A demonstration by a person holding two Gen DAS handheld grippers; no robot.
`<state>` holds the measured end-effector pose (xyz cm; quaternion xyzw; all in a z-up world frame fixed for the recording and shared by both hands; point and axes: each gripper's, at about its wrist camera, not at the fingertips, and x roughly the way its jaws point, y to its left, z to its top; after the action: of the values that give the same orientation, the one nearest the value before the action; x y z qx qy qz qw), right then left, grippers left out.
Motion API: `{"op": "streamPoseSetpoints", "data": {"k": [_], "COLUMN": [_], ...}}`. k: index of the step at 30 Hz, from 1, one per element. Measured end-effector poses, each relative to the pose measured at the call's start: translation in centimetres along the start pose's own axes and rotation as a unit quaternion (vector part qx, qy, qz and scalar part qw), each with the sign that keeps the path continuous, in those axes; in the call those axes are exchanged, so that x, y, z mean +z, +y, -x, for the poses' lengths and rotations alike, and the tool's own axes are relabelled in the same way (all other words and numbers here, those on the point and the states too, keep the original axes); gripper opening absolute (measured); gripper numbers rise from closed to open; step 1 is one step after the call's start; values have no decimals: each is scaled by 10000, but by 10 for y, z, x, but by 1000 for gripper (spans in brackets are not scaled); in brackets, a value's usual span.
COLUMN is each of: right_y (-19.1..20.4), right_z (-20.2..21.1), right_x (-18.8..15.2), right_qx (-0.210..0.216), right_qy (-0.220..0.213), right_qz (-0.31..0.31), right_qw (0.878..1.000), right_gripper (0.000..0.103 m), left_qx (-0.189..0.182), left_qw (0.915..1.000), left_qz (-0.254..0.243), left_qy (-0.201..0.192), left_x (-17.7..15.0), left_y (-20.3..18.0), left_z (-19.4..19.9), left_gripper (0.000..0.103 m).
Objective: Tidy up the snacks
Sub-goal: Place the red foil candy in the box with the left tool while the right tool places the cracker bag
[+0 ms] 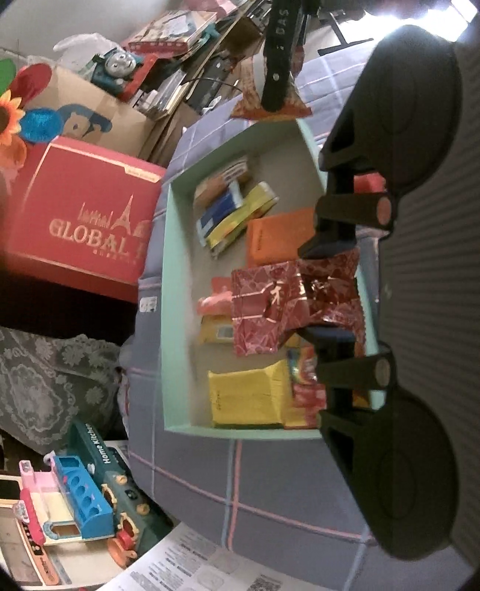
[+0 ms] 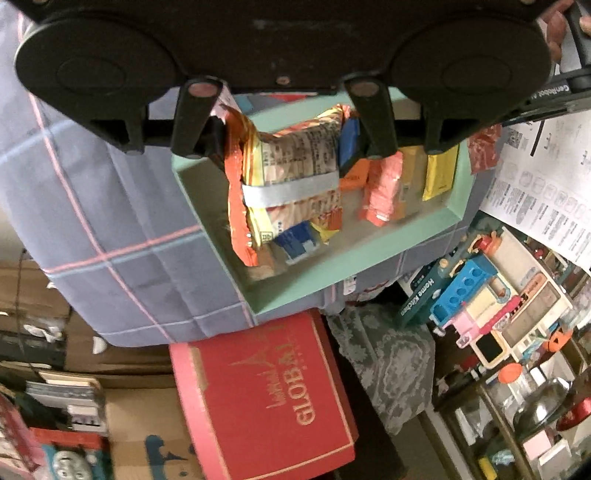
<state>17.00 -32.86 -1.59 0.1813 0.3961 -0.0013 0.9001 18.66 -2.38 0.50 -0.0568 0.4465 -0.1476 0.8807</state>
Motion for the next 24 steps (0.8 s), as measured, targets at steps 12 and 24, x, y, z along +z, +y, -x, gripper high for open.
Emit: {"op": "streamPoseSetpoints", "data": {"k": [12, 24], "right_y": [10, 2], "right_z": [-54, -39], "right_x": [7, 2], "right_qx": [-49, -167], "right_qy": [342, -68], "right_qz": [34, -41], "right_qw": [9994, 9998], "right_gripper": [56, 103], "left_qx": [82, 450], "left_qw": [9993, 9984], "left_qz": [31, 96], "left_qy": [370, 333], "left_x": [6, -6], "left_y": [1, -4], "left_z": [-44, -51], "left_gripper": [37, 101]}}
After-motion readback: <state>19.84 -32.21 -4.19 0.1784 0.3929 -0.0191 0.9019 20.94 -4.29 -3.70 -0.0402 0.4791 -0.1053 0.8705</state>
